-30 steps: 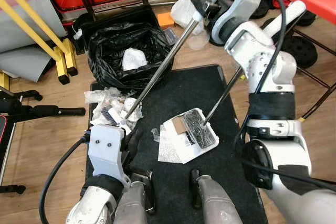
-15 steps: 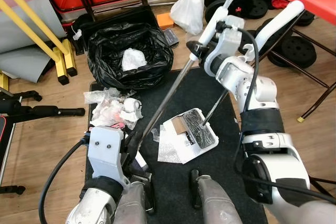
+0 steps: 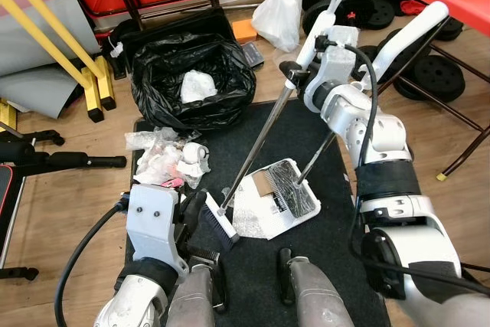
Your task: Sweep floor
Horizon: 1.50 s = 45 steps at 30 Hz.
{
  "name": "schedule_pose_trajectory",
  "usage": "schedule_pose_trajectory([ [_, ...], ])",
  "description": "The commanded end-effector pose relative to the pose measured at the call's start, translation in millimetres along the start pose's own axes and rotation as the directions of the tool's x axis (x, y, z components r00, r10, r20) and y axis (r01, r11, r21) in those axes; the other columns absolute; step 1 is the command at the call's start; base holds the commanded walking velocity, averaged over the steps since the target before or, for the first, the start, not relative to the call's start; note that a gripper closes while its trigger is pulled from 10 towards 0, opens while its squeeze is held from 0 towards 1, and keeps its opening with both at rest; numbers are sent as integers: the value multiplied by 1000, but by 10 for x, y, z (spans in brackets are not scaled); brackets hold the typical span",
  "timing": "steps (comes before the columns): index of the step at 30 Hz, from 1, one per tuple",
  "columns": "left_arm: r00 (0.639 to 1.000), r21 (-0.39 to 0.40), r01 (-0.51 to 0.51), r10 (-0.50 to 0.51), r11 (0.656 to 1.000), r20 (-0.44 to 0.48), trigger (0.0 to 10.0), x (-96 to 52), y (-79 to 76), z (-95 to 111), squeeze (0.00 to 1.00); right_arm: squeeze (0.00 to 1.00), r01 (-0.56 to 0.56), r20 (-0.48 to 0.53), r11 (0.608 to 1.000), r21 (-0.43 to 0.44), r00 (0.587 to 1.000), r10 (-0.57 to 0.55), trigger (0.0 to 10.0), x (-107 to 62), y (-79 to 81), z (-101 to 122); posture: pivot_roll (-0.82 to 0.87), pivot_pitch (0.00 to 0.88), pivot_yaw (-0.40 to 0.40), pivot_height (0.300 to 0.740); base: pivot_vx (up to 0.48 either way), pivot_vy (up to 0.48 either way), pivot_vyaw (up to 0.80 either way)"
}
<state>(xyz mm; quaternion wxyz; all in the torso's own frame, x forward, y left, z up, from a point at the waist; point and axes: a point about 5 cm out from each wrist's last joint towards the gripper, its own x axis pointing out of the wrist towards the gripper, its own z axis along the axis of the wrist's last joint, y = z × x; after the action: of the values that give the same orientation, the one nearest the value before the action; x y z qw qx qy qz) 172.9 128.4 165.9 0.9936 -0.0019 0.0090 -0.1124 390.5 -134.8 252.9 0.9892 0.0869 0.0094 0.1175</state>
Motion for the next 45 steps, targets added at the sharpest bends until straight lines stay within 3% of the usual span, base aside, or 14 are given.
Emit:
schedule_pose_trajectory([
  [1,999,-11,-45,45,999,-24,9608,-34,28,-40,0,0,28,-10,997,-75,1000,-28,10000,-9,-44,-1,1,334,19,740,0,0,0],
  [13,999,-13,-46,45,999,-22,9647,-27,25,-36,0,0,59,9,986,-158,998,-59,10000,-19,-102,138,-4,334,17,740,0,0,0],
  [24,999,-16,-47,47,999,-19,9765,-9,20,-34,0,0,110,75,961,-253,993,-94,10000,-50,-145,425,-7,333,17,740,0,0,0],
  [33,999,-16,-48,47,999,-18,9804,-4,24,-37,0,0,128,113,952,-278,989,-99,10000,-64,-138,543,-11,330,17,740,0,0,0],
  [38,999,-17,-48,47,999,-18,9843,-2,24,-38,0,0,128,130,953,-274,987,-95,10000,-65,-128,579,-10,329,16,740,0,0,0],
  [41,999,-17,-48,48,999,-18,9804,4,27,-42,0,0,96,165,969,-227,985,-59,10000,-64,-69,636,-10,327,16,740,0,0,0],
  [43,999,-15,-49,48,999,-17,9843,8,31,-45,0,0,1,230,990,-143,973,32,10000,-78,61,724,-10,323,16,740,0,0,0],
  [45,999,-15,-49,49,999,-17,9922,10,33,-46,0,0,-43,250,992,-116,966,71,10000,-90,120,760,-10,323,15,740,0,0,0],
])
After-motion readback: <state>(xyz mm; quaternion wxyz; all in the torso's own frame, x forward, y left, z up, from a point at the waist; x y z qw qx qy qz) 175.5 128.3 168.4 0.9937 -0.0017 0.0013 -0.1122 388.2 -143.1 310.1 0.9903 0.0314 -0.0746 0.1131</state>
